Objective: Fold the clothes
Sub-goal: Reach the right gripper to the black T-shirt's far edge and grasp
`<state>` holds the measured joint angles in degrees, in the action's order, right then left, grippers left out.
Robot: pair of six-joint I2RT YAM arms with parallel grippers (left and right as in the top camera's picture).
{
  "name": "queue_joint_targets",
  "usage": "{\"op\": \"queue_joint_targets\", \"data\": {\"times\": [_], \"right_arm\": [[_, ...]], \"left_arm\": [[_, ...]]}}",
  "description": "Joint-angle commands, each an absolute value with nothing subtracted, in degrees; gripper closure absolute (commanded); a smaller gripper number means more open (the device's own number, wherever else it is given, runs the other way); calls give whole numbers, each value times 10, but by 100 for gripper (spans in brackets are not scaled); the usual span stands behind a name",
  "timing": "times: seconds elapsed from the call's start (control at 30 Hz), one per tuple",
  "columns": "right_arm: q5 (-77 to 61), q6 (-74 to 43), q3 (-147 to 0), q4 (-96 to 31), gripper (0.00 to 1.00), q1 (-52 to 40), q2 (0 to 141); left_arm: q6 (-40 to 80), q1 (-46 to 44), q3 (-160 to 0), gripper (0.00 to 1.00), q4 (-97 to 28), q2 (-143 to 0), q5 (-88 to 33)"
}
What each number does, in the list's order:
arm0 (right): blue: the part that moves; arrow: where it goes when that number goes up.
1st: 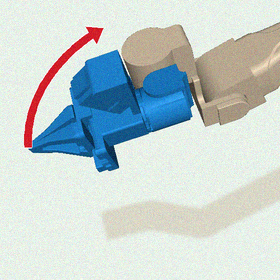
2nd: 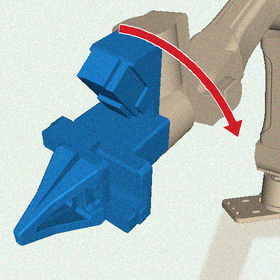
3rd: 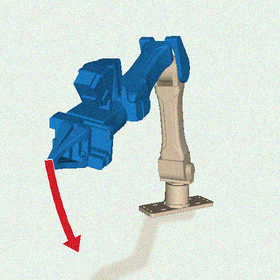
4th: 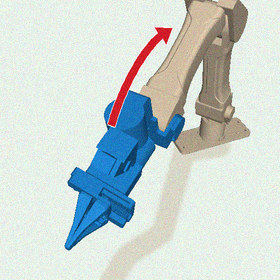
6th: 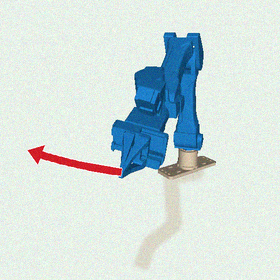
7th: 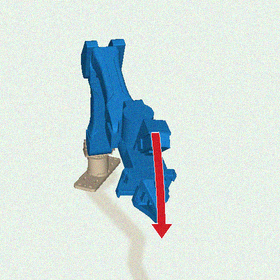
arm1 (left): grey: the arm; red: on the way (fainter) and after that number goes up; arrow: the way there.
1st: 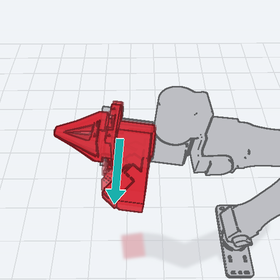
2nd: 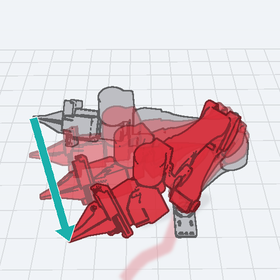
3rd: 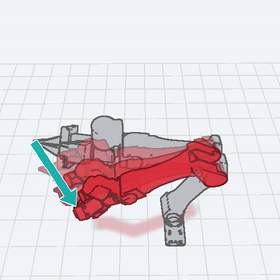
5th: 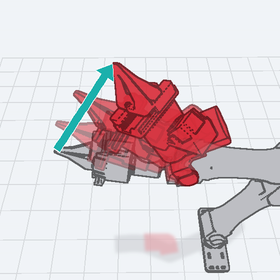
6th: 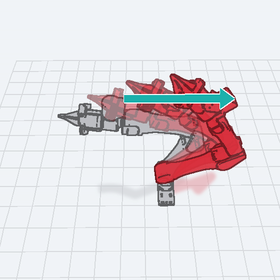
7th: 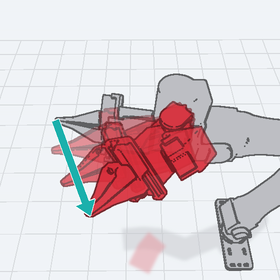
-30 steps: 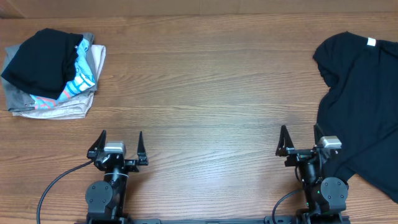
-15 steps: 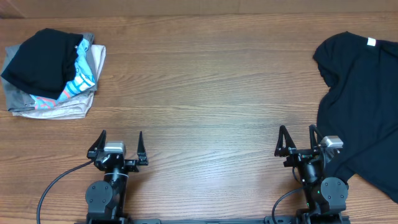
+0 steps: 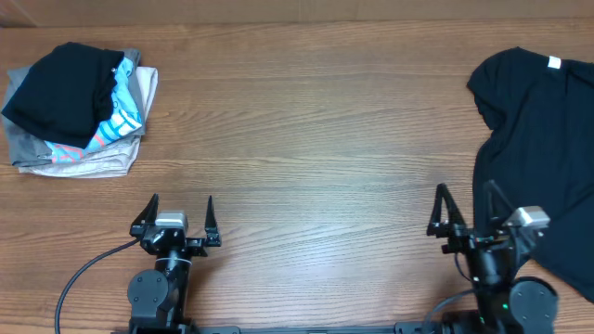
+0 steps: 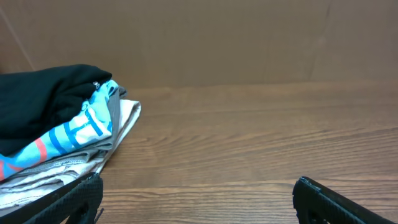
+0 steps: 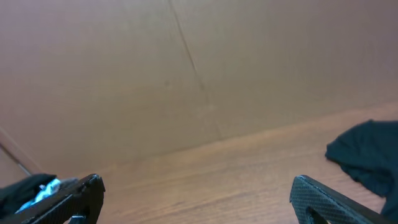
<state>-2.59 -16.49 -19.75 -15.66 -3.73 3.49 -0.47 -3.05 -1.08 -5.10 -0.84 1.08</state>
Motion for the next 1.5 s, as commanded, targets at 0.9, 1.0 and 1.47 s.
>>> {"op": "queue_joint_targets", "data": {"times": [0.9, 1.0, 1.47], "right_arm": [[-2, -95, -1034, -597, 18, 72, 1004], [29, -96, -1033, -590, 88, 82, 1046], [38, -86, -1031, -524, 96, 152, 1207]], "left_arm": [[-17, -36, -6, 0, -49, -3, 4], [-17, -36, -6, 0, -49, -3, 4], [-17, -36, -6, 0, -49, -3, 4]]}}
